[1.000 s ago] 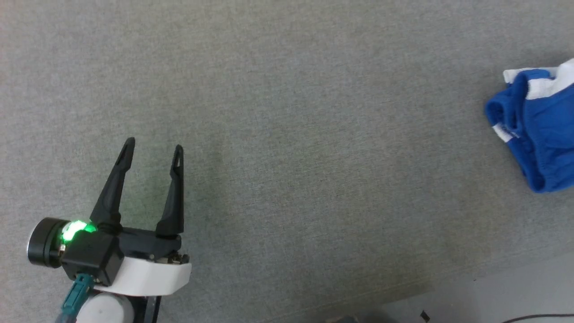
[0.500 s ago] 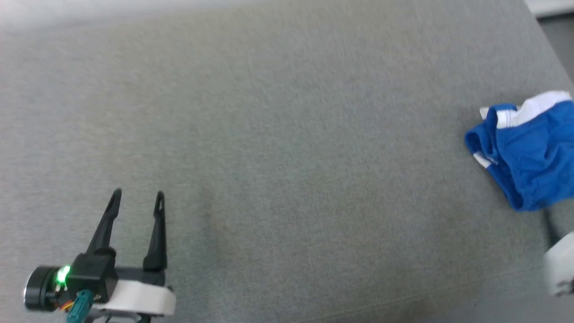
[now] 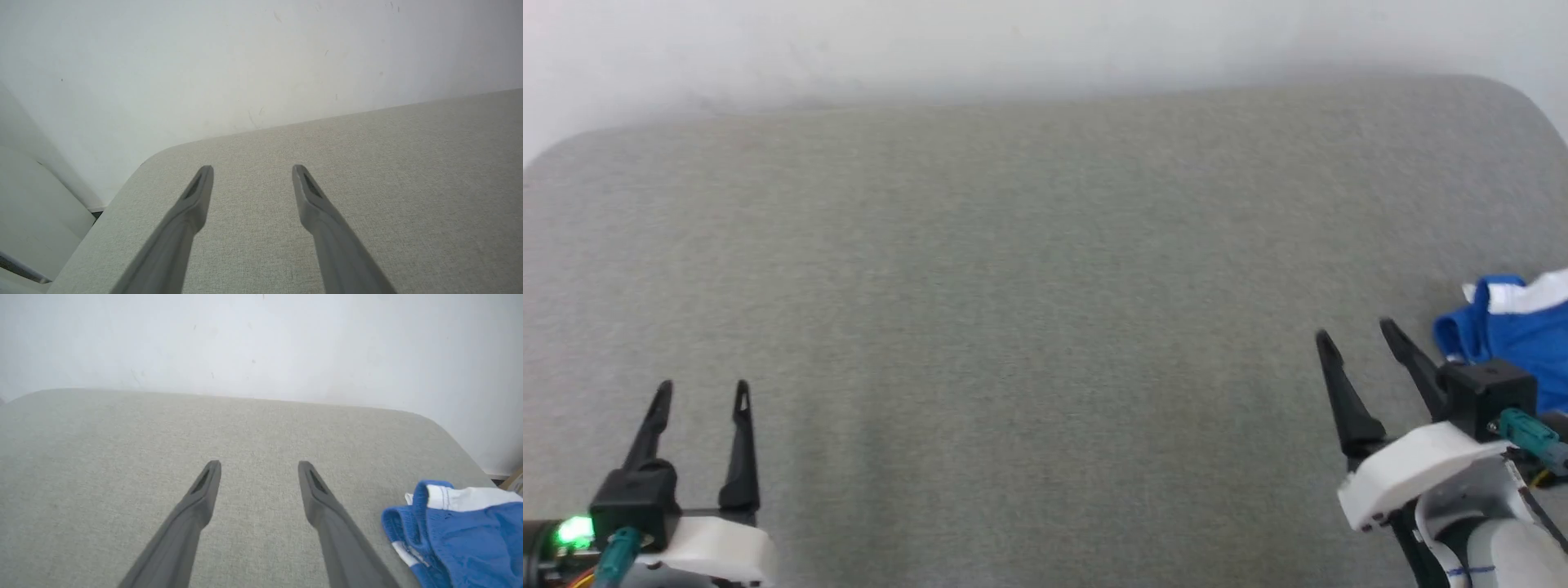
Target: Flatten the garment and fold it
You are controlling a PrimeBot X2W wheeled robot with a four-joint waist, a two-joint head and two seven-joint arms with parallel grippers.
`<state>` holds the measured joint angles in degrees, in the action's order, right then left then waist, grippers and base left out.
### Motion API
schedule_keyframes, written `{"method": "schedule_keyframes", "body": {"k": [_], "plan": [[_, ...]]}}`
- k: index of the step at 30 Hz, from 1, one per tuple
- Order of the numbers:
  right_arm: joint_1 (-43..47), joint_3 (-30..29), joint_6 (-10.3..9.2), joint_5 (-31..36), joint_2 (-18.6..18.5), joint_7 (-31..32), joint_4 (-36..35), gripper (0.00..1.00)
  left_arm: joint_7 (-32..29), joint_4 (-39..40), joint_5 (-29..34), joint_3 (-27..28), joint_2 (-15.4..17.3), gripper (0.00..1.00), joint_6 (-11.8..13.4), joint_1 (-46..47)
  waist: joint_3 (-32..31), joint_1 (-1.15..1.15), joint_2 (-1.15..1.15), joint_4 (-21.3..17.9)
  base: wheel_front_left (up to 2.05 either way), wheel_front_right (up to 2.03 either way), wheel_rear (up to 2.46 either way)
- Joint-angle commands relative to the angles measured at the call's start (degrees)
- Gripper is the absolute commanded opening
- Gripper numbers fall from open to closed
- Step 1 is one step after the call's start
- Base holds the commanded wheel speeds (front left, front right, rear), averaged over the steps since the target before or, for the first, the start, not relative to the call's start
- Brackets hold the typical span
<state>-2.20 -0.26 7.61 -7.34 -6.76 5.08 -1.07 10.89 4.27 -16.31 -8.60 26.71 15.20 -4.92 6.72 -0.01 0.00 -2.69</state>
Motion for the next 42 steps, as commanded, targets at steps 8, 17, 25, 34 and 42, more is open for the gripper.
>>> {"method": "schedule_keyframes", "body": {"k": [8, 17, 25, 34, 42], "plan": [[3.2, 0.61, -0.12, -0.5, 2.89, -0.69, -8.36, 1.0, -2.16, -0.44, -2.25, 0.7, 1.24, 1.0, -0.62, -2.83, -3.96, 0.01, 0.0, 2.7, 0.0, 0.0, 0.0], [10.96, -0.88, -0.12, -1.49, 3.82, -1.26, -12.16, 1.0, -4.22, 0.78, -3.35, -1.49, -0.17, 1.0, -0.7, -5.28, -6.35, 0.01, 0.0, 2.38, 0.0, 0.0, 0.0], [12.03, -0.71, -0.12, -3.43, 3.87, -2.35, -11.36, 1.0, -5.06, 2.29, -3.67, -2.47, -0.24, 1.0, -0.9, -5.59, -7.06, 0.01, 0.0, 2.17, 0.0, 0.0, 0.0], [11.18, -0.87, -0.01, -2.58, 3.61, -2.22, -10.87, 0.0, -5.18, 1.73, -2.55, -2.01, -1.35, 0.0, -1.25, -4.73, -7.06, 0.01, 0.0, 2.19, 0.0, 0.0, 0.0], [10.57, -0.79, -0.01, -1.92, 3.62, -2.41, -10.07, 0.0, -5.56, 1.33, -1.28, -1.3, -2.86, 0.0, -2.18, -4.09, -7.04, 0.01, 0.0, 2.23, 0.0, 0.0, 0.0]]}}
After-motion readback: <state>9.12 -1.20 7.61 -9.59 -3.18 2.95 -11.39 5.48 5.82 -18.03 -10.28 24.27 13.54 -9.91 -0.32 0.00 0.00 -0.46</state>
